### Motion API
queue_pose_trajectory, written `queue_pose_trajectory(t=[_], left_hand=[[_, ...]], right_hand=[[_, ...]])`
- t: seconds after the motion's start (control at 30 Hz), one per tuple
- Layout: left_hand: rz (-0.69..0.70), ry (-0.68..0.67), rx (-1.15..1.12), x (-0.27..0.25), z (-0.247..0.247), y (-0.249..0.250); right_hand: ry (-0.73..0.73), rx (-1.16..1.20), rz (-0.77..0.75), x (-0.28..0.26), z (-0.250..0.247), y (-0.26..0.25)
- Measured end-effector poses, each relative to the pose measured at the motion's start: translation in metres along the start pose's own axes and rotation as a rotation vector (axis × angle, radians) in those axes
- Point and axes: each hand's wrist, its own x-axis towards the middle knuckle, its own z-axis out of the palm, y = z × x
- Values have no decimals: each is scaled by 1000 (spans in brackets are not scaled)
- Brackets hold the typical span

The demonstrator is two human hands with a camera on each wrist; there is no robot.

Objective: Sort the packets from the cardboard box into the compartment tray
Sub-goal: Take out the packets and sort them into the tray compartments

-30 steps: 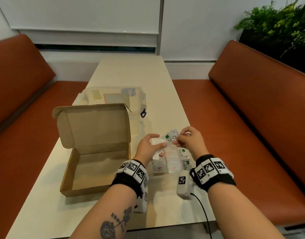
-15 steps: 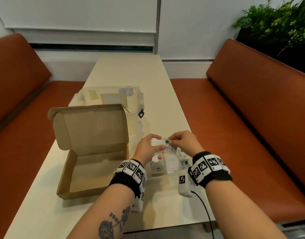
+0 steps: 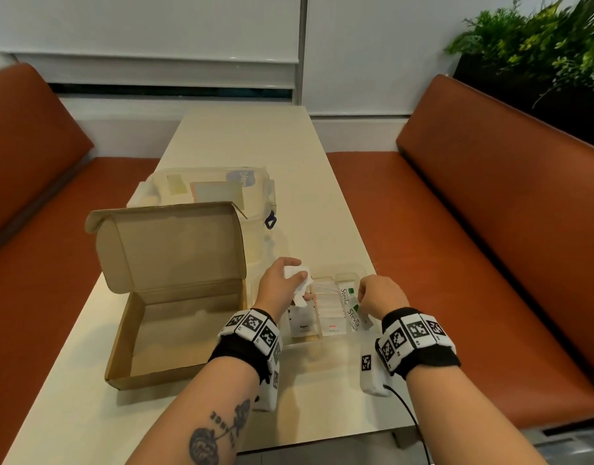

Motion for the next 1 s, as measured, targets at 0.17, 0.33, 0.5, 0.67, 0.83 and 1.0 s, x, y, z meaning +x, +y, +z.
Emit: queue_pose_trajectory(t=[0.17, 0.33, 0.5, 0.67, 0.83, 1.0], left_hand=[[-10, -17, -17, -2, 1, 0], [-60, -65, -108, -5, 2, 0], [-69, -88, -169, -7, 1, 1], [-74, -93, -207, -11, -3, 1], [-65, -110, -193, -15, -5, 0], [-68, -132, -188, -19, -5, 0]], right_hand=[[-11, -22, -22, 5, 6, 1], [53, -116, -119, 5, 16, 3], [76, -208, -96, 6, 24, 1], [194, -225, -77, 5, 25, 0], [233, -127, -92, -4, 26, 3], [320, 324, -219, -14, 9, -21]])
